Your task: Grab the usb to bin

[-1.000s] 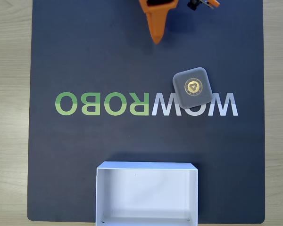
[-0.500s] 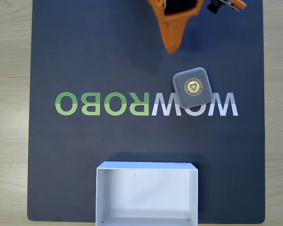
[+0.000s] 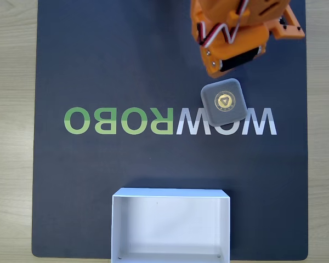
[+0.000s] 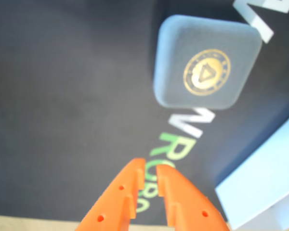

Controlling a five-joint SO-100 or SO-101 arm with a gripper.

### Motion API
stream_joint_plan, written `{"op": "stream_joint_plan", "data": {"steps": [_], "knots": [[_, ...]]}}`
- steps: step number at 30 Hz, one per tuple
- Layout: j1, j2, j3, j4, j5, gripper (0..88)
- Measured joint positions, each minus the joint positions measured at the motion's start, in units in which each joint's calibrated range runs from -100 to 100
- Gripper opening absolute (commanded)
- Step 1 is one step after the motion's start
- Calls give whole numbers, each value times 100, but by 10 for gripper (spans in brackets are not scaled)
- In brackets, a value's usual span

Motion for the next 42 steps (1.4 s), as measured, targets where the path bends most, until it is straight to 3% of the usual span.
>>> {"op": "stream_joint_plan", "data": {"steps": [4, 12, 15, 42], "knots": [[-44, 629, -678, 181, 31, 62], [-35, 971, -859, 259, 31, 380], [-53, 1027, -859, 371, 31, 438], [-389, 2451, -633, -362, 31, 442]]}}
